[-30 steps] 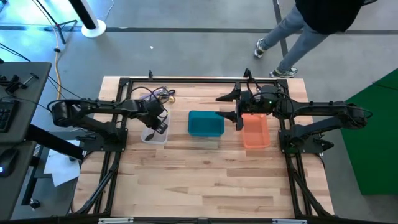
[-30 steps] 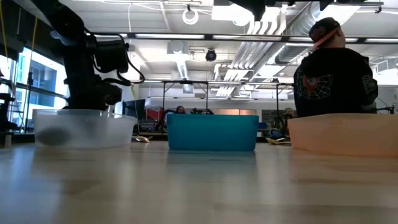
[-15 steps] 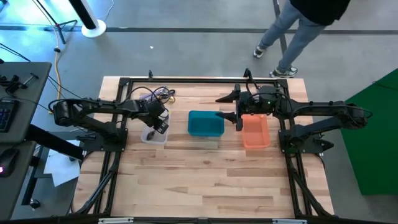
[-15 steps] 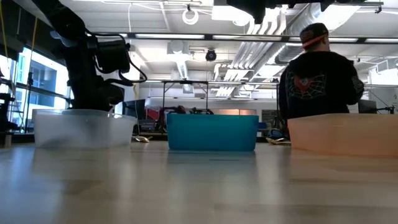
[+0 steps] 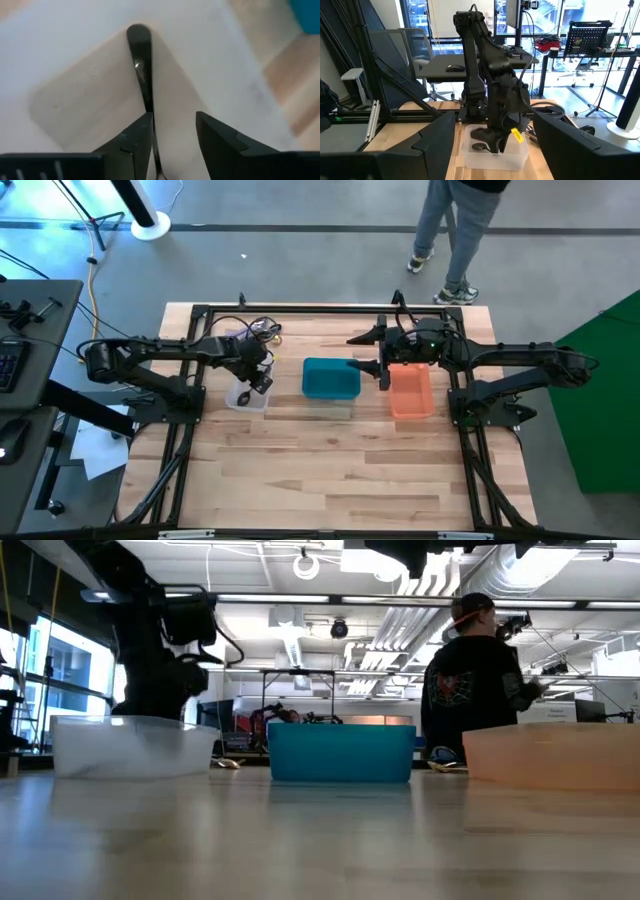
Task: Sort silverware by color (type)
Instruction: Put the black spoon into the transparent bin
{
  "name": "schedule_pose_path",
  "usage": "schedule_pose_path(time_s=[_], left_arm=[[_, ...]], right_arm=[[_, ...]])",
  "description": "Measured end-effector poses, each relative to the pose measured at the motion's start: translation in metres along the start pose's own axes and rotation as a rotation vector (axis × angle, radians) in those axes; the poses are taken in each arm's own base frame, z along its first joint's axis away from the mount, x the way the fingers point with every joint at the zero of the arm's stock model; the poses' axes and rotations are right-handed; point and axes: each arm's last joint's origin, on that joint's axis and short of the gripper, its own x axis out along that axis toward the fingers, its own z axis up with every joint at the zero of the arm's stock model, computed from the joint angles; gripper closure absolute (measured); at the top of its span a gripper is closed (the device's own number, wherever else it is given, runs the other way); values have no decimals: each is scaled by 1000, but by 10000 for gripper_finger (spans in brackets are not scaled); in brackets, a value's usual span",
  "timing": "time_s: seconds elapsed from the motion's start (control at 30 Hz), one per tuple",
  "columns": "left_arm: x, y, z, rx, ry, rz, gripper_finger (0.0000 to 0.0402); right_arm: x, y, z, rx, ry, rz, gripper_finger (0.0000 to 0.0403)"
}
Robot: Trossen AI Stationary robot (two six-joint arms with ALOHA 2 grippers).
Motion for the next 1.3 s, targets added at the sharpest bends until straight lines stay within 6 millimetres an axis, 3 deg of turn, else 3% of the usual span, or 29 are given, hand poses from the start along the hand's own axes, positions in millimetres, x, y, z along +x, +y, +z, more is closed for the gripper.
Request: schedule_pose_path(time_s=[0.13,0.3,0.53,0.67,0.83,1.07,1.3], left_arm=[[-32,-5,7,52,-11,11,259],[-89,-7,8,77,-169,10,259],[-168,-10,-7,135,-731,-231,259],[-197,-14,-17,238,-1053,-367,259],[-207,-20,-25,376,-1254,-425,259],[-189,-32,-26,519,-1202,-415,259],[-185,-38,-23,544,-1203,-376,259]], right_arm=[[0,0,0,0,0,0,148],[0,0,0,0,0,1,148],[0,0,0,0,0,3,148],[0,0,0,7,-1,4,148],[0,0,2,4,-22,3,148],[0,0,4,0,-43,3,148],[0,0,4,0,-44,3,148]])
